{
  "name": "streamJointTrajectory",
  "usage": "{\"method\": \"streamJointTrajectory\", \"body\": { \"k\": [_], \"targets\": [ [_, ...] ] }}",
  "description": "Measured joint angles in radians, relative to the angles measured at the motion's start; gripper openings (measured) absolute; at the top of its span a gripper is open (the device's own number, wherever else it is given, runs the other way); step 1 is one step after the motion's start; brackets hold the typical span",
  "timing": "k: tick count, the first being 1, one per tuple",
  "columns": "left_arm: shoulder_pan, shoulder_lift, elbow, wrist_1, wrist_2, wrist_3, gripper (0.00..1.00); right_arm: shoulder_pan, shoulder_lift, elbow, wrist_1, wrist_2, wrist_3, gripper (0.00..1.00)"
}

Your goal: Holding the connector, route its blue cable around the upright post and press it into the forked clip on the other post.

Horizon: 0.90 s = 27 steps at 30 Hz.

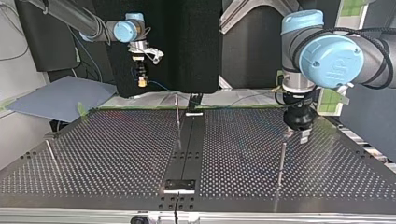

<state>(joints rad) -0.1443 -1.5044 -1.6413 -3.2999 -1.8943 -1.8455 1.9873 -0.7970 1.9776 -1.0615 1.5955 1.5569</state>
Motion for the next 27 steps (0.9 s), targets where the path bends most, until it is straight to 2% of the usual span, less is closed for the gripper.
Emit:
{"method": "streamJointTrajectory", "body": {
  "k": [12,19,27],
  "targets": [
    [-0.001,0.000,0.000,0.006,0.013,0.018,1.00,0.000,0.000,0.000,0.001,0.000,-0.001,0.00],
    [-0.011,0.000,0.000,0.032,0.069,0.075,1.00,-0.001,0.000,-0.003,0.007,0.000,-0.001,0.00],
    [-0.052,0.000,0.000,0.097,0.139,0.144,1.00,-0.002,-0.001,-0.004,0.011,0.000,0.000,0.00]
  ]
}}
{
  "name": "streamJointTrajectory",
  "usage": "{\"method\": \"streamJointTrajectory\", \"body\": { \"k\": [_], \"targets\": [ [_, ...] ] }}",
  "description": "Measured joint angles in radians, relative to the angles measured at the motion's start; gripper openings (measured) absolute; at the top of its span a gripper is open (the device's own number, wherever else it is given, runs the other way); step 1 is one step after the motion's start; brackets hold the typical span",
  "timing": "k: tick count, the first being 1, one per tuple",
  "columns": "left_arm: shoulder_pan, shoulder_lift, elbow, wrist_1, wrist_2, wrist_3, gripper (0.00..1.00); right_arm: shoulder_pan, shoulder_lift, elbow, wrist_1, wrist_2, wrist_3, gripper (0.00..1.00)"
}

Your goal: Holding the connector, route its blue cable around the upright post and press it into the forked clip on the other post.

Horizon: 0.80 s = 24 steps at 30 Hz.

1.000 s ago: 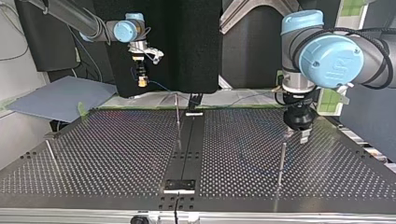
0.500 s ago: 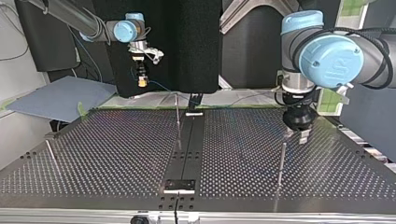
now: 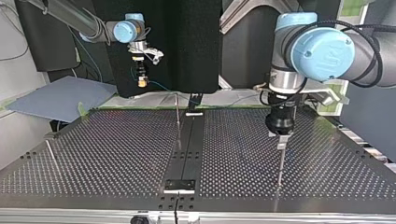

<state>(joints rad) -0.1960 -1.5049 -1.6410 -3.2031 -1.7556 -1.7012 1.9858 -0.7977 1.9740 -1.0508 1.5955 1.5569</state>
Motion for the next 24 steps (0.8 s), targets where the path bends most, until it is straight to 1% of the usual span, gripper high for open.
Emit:
{"method": "streamJointTrajectory", "body": {
  "k": [5,8,10,20,24],
  "targets": [
    [-0.035,-0.010,0.002,0.040,0.031,0.039,1.00,0.000,0.000,0.000,0.001,0.000,-0.002,0.00],
    [-0.057,-0.029,0.010,0.063,0.027,0.063,1.00,0.001,0.001,0.000,-0.001,0.000,-0.002,0.00],
    [-0.071,-0.042,0.019,0.077,0.016,0.078,1.00,0.002,0.001,0.000,-0.002,0.000,-0.003,0.00],
    [-0.154,-0.125,0.099,0.161,-0.064,0.161,1.00,0.007,0.001,0.000,-0.002,0.000,-0.006,0.00],
    [-0.185,-0.156,0.107,0.192,-0.094,0.192,1.00,0.009,0.001,0.000,-0.006,0.000,-0.006,0.00]
  ]
}}
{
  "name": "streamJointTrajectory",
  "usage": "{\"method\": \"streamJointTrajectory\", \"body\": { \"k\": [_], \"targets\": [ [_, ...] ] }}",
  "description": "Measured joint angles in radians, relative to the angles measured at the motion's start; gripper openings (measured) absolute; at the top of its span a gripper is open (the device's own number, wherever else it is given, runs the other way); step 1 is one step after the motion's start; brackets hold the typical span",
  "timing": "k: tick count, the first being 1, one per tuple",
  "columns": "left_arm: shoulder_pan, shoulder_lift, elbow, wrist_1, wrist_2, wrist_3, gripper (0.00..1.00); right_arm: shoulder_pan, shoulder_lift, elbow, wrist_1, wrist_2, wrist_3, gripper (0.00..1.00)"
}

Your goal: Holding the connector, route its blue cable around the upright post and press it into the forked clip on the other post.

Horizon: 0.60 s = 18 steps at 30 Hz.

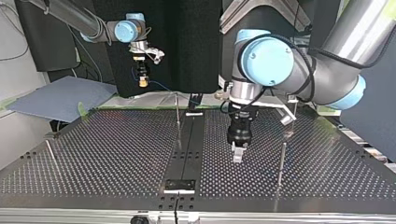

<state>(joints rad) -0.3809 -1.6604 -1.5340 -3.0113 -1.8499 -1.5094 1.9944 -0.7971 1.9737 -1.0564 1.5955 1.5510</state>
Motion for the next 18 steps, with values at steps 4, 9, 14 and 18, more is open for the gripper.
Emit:
{"method": "streamJointTrajectory", "body": {
  "k": [4,9,14,18],
  "targets": [
    [-0.031,-0.034,-0.015,0.034,-0.034,0.034,1.00,0.001,0.000,0.000,-0.002,0.000,0.000,0.00],
    [-0.036,-0.075,-0.034,0.075,-0.076,0.076,1.00,0.001,0.000,0.000,-0.004,0.000,0.000,0.00],
    [-0.020,-0.098,-0.062,0.113,-0.114,0.114,1.00,0.001,0.000,0.000,-0.004,0.000,0.000,0.00],
    [-0.009,-0.101,-0.081,0.150,-0.150,0.150,1.00,0.002,0.000,0.000,-0.004,0.000,0.000,0.00]
  ]
}}
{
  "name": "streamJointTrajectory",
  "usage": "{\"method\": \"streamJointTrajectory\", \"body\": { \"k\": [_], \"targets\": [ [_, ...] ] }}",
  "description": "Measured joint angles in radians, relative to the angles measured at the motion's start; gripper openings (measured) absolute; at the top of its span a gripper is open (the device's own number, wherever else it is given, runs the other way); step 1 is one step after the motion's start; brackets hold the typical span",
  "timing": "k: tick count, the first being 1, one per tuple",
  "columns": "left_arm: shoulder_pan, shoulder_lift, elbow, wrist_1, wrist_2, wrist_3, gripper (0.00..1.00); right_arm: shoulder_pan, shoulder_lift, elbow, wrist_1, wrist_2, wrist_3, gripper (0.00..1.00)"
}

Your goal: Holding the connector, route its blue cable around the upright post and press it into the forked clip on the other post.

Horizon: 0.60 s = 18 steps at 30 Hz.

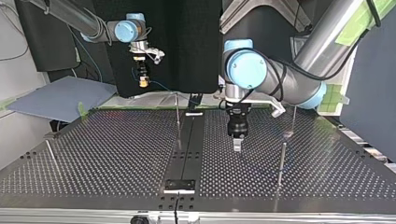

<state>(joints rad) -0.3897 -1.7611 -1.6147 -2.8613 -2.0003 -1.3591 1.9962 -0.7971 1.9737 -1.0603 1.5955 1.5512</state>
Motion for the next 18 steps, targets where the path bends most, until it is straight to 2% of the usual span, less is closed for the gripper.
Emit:
{"method": "streamJointTrajectory", "body": {
  "k": [5,10,18],
  "targets": [
    [0.005,-0.001,-0.020,0.050,-0.044,0.050,1.00,0.000,0.000,0.000,0.000,0.000,0.000,0.00],
    [-0.001,-0.018,-0.024,0.090,-0.046,0.090,1.00,0.000,0.000,0.000,-0.001,0.000,0.000,0.00],
    [-0.009,-0.084,-0.019,0.160,-0.056,0.144,1.00,0.000,0.000,0.000,0.000,0.000,0.000,0.00]
  ]
}}
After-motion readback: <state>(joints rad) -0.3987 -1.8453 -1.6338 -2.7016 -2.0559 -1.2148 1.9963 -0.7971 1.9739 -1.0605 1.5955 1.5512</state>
